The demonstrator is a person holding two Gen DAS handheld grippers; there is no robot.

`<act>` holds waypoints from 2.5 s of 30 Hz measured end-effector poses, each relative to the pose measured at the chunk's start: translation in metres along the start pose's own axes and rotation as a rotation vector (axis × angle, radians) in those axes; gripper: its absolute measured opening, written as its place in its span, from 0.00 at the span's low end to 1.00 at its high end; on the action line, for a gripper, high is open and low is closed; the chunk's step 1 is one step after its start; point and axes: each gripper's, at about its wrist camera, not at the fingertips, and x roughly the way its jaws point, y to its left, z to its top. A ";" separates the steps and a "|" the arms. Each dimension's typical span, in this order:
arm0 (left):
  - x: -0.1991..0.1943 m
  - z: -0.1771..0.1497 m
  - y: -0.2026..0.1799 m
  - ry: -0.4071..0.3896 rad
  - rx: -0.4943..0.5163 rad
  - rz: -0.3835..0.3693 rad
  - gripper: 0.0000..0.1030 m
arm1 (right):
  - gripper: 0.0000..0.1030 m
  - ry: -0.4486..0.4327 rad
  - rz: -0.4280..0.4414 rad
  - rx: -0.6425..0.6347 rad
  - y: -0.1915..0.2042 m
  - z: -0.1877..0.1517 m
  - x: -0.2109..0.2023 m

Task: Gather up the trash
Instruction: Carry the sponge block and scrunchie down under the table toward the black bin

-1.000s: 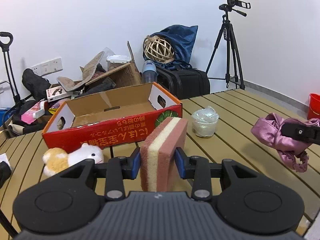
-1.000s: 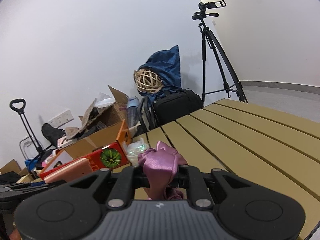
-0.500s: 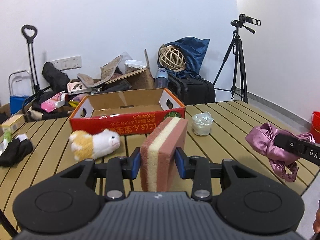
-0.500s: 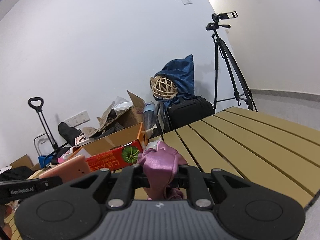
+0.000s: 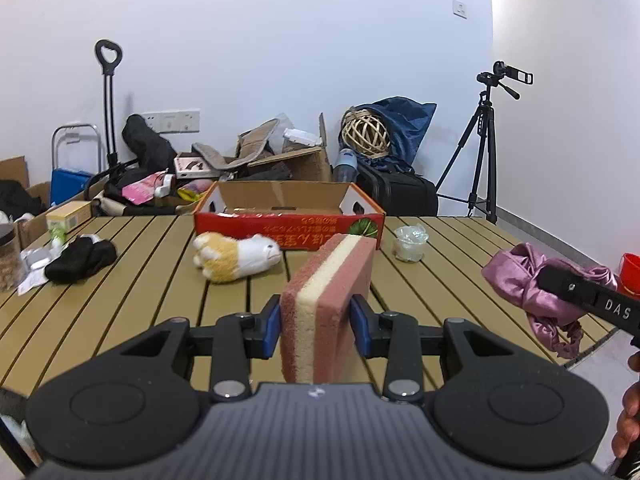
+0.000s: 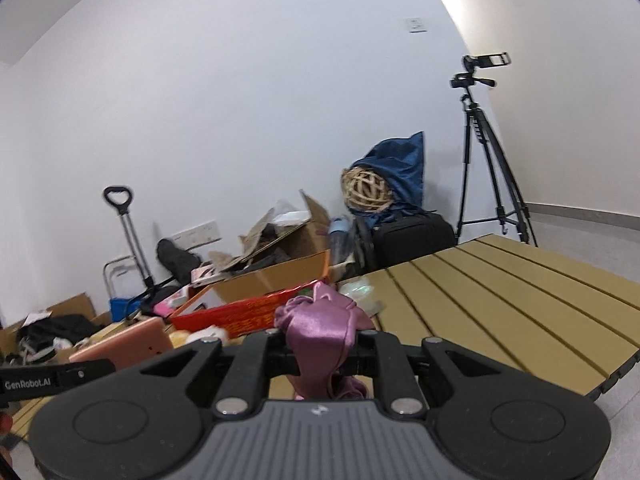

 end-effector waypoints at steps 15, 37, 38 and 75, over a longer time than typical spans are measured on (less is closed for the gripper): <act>-0.069 -0.046 0.044 0.030 -0.027 0.011 0.35 | 0.13 0.155 0.064 -0.121 0.054 -0.049 -0.048; -0.096 -0.129 0.091 0.209 -0.058 0.058 0.35 | 0.13 0.479 0.066 -0.221 0.074 -0.143 -0.077; -0.096 -0.133 0.092 0.219 -0.060 0.060 0.35 | 0.13 0.491 0.066 -0.225 0.075 -0.146 -0.076; -0.041 -0.172 0.130 0.365 -0.112 0.152 0.35 | 0.13 0.683 0.101 -0.367 0.131 -0.204 0.013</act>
